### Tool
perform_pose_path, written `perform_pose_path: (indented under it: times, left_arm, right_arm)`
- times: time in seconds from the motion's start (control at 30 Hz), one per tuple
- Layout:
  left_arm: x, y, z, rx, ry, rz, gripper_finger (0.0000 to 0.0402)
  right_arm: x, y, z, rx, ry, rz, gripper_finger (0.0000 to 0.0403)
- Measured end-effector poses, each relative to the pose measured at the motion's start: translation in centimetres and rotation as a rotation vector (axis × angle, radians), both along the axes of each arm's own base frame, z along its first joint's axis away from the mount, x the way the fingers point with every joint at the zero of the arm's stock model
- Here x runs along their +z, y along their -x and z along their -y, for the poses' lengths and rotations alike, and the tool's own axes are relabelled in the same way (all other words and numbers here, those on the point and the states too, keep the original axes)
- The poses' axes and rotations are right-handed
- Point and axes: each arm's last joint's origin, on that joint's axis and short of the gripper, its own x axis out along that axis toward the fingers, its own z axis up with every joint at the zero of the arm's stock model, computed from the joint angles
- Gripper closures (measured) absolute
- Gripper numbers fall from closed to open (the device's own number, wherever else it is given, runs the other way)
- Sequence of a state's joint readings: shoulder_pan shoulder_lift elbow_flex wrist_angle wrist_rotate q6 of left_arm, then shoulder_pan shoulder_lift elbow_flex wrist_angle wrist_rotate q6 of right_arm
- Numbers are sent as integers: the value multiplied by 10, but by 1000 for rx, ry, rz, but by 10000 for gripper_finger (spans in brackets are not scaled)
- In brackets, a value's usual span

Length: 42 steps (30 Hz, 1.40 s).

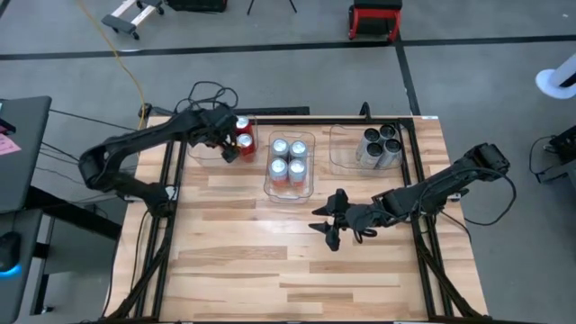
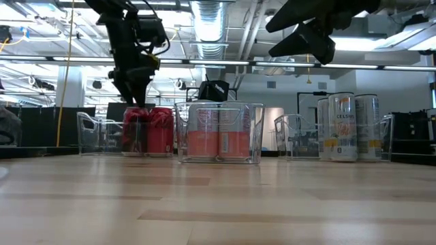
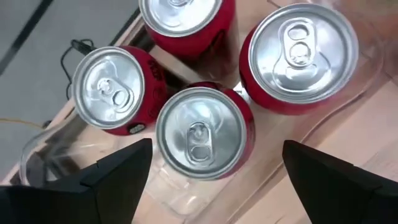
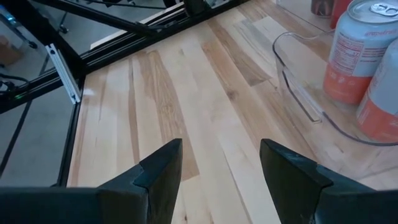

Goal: Sort soda cans
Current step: Return to Home Position

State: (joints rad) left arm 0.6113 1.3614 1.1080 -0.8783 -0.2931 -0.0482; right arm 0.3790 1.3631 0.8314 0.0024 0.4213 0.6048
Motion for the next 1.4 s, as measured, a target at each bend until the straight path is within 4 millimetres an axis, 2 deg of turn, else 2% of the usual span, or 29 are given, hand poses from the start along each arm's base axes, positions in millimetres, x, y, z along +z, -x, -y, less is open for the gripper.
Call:
perform_pose_path:
  times: [0.13, 0.23, 0.33, 0.47, 0.63, 0.77, 0.87, 1.0, 1.2, 1.3, 1.4]
  left_arm:
    - [14, 10, 9, -11, -26, 33, 44]
    - [32, 20, 21, -94, -89, 67, 43]
    - [52, 32, 39, -167, -133, 155, 43]
    - [75, 48, 66, -244, -142, 340, 43]
    - [87, 55, 95, -369, -115, 463, 43]
    - [92, 52, 115, -491, -115, 510, 42]
    - [97, 45, 128, -549, -119, 580, 42]
    - [94, 32, 142, -643, -141, 673, 42]
    - [74, 18, 144, -643, -142, 699, 42]
    - [64, 12, 144, -636, -138, 673, 42]
    - [54, 6, 143, -612, -119, 640, 42]
  right_arm:
    - [1, -2, 3, -3, 13, 8, 168]
    - [4, -9, 19, 17, 101, 29, 168]
    - [9, -15, 35, 132, 204, 20, 168]
    - [8, -18, 52, 98, 241, 3, 168]
    - [1, -23, 67, 2, 212, -35, 168]
    - [-7, -22, 63, -103, 255, -83, 168]
    - [-10, -18, 55, -112, 301, -120, 168]
    - [-7, -14, 45, -86, 311, -110, 168]
    - [6, -1, 32, -103, 348, -72, 172]
    - [15, 10, 24, -100, 375, -60, 190]
    - [25, 22, 18, -98, 420, -39, 229]
